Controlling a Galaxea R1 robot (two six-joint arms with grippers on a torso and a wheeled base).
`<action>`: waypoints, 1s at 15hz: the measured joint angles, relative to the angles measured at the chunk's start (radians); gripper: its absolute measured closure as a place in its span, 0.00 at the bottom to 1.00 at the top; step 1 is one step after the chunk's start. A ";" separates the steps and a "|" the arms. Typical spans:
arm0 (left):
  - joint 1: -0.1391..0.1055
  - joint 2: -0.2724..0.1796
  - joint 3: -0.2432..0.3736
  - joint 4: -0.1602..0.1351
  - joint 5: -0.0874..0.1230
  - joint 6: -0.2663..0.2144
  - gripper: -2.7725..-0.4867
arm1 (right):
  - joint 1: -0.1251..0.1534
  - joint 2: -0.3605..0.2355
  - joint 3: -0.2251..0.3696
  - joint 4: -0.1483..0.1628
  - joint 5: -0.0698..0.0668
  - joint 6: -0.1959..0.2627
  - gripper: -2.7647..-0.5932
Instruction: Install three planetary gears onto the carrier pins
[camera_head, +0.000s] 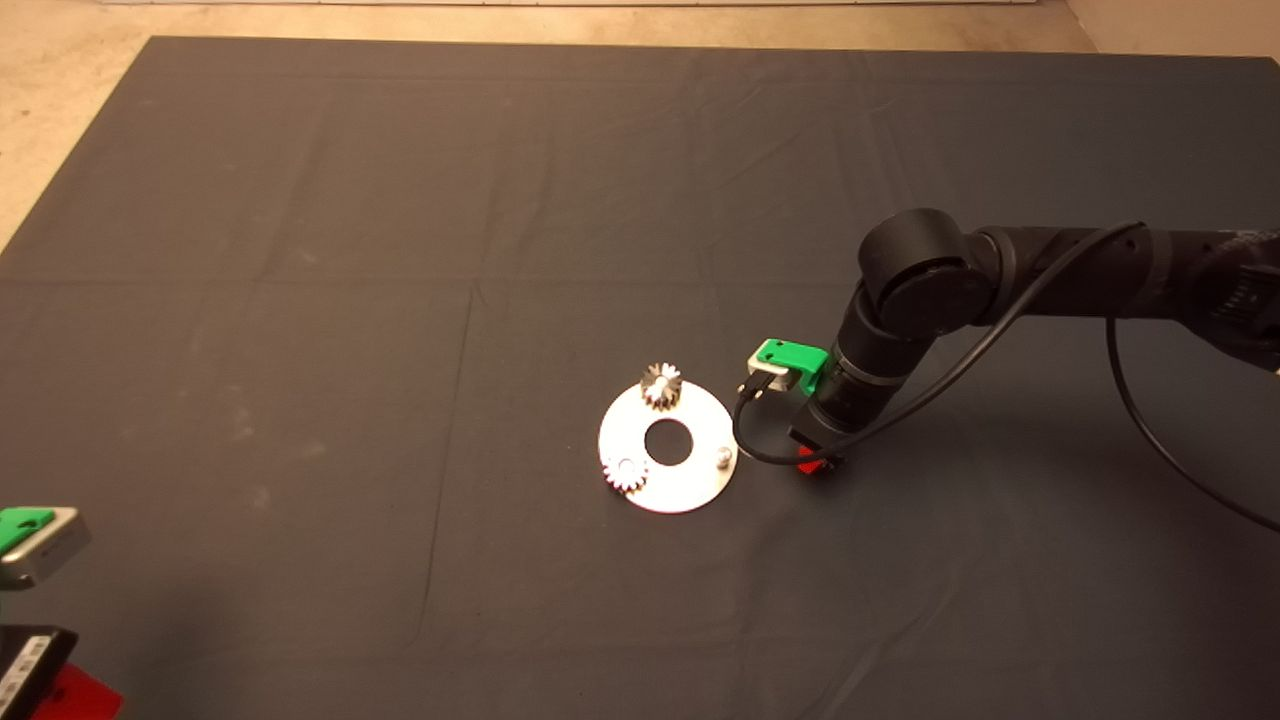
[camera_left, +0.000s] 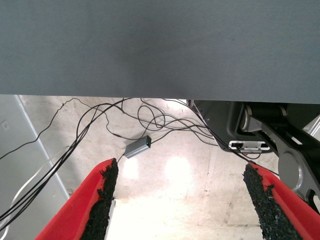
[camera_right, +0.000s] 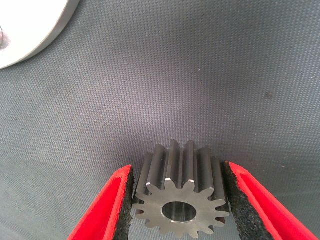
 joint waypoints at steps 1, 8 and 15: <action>0.000 -0.005 0.000 0.000 0.000 0.004 0.44 | 0.000 0.000 0.000 0.000 0.000 0.000 0.69; 0.000 -0.028 0.000 0.000 0.000 0.034 0.44 | 0.000 0.000 -0.002 0.000 0.000 -0.003 0.69; 0.000 -0.031 -0.006 0.000 0.000 0.038 0.44 | 0.000 -0.001 -0.002 0.000 0.000 -0.047 0.69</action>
